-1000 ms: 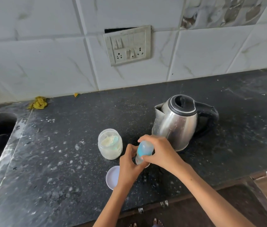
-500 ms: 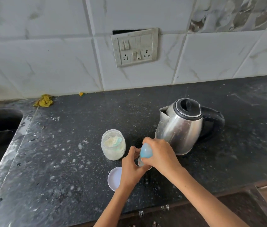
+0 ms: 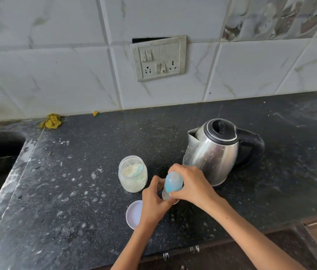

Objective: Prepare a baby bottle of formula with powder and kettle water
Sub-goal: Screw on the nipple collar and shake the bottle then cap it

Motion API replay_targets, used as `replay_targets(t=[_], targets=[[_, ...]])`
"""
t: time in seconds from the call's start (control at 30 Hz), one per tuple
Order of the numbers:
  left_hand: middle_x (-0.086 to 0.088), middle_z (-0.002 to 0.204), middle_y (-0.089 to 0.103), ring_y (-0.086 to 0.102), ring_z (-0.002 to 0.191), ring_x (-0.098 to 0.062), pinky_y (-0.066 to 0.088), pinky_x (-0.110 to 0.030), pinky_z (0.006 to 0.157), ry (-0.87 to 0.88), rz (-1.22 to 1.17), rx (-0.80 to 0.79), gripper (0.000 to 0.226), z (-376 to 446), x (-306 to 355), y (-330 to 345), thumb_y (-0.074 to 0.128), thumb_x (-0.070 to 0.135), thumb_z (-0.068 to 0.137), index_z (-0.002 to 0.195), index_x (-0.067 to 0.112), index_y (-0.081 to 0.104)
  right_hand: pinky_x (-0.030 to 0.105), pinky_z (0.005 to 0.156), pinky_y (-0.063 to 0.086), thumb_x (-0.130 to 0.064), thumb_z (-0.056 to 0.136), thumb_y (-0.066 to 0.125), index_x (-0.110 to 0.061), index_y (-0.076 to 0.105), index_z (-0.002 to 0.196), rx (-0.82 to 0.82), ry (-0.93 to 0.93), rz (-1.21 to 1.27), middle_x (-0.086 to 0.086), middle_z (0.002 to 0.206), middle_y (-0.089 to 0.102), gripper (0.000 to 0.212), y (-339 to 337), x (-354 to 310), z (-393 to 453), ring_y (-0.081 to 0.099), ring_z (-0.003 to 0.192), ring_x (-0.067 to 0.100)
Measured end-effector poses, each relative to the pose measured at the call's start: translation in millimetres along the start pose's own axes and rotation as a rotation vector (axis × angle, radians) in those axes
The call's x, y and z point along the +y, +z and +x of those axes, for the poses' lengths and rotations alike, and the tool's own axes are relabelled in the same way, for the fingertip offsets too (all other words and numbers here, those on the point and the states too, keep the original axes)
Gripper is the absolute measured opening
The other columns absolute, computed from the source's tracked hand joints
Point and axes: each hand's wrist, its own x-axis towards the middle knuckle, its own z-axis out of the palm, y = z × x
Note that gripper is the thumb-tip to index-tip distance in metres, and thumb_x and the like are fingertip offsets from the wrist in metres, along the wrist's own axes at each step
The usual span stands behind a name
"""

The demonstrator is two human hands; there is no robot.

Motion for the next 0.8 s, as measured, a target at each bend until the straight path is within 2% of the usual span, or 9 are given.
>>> replay_targets(t=[0.17,0.3,0.37,0.47,0.53,0.6,0.73,0.8], targets=[[0.015,0.074,0.064,0.058,0.063,-0.004,0.042,-0.016,0.057,0.005,-0.008,0.008,0.035,-2,2,1,0.074,0.026,0.06,0.082,0.012,0.05,0.028,0.07,0.041,-0.045,0.066,0.075,-0.014,0.05,0.1,0.086,0.075,-0.162,0.004,0.1,0.059,0.052,11,-6,5,0.061,0.091,0.024],[0.017,0.073,0.064,0.057,0.062,-0.001,0.037,-0.01,0.056,0.008,-0.007,0.005,0.035,-3,4,1,0.075,0.026,0.061,0.081,0.013,0.05,0.028,0.072,0.04,-0.054,0.068,0.074,-0.017,0.051,0.104,0.082,0.101,-0.182,0.003,0.105,0.06,0.057,9,-7,5,0.062,0.095,0.024],[0.015,0.072,0.063,0.055,0.061,-0.003,0.037,-0.012,0.056,0.006,-0.007,0.012,0.035,-2,4,1,0.075,0.027,0.061,0.081,0.012,0.05,0.03,0.081,0.045,-0.051,0.064,0.079,-0.023,0.051,0.114,0.009,0.081,-0.082,-0.002,0.111,0.061,0.064,1,-2,3,0.06,0.1,0.02],[0.013,0.075,0.062,0.056,0.065,-0.005,0.041,-0.015,0.058,0.0,0.018,0.015,0.036,-1,1,1,0.081,0.023,0.063,0.083,0.014,0.052,0.034,0.091,0.049,-0.03,0.065,0.081,-0.029,0.049,0.126,-0.055,-0.027,0.026,-0.007,0.119,0.061,0.069,-9,6,0,0.059,0.106,0.016],[0.014,0.077,0.063,0.057,0.066,-0.005,0.041,-0.014,0.059,-0.006,0.036,0.016,0.038,-1,1,1,0.084,0.022,0.064,0.083,0.016,0.052,0.034,0.087,0.051,-0.024,0.067,0.078,-0.029,0.054,0.12,-0.037,-0.099,0.012,-0.006,0.114,0.064,0.059,-11,7,0,0.06,0.101,0.016],[0.016,0.078,0.064,0.058,0.067,-0.005,0.04,-0.012,0.06,-0.011,0.041,0.022,0.038,-1,1,1,0.084,0.023,0.063,0.082,0.018,0.051,0.034,0.083,0.051,-0.027,0.065,0.078,-0.027,0.058,0.109,-0.014,-0.116,-0.009,-0.005,0.104,0.065,0.048,-12,7,2,0.061,0.094,0.016],[0.012,0.071,0.062,0.054,0.062,-0.005,0.041,-0.018,0.057,-0.029,0.012,0.019,0.036,-2,2,1,0.079,0.025,0.061,0.08,0.017,0.05,0.03,0.076,0.05,-0.036,0.064,0.078,-0.021,0.056,0.101,0.051,-0.023,-0.087,-0.002,0.098,0.065,0.046,-6,-1,5,0.061,0.088,0.018],[0.009,0.068,0.061,0.052,0.06,-0.005,0.04,-0.02,0.055,-0.035,0.007,0.014,0.035,-2,1,1,0.079,0.02,0.061,0.079,0.016,0.049,0.027,0.071,0.044,-0.04,0.066,0.076,-0.017,0.053,0.103,0.098,0.038,-0.152,0.001,0.1,0.063,0.049,3,-8,4,0.062,0.089,0.021]])
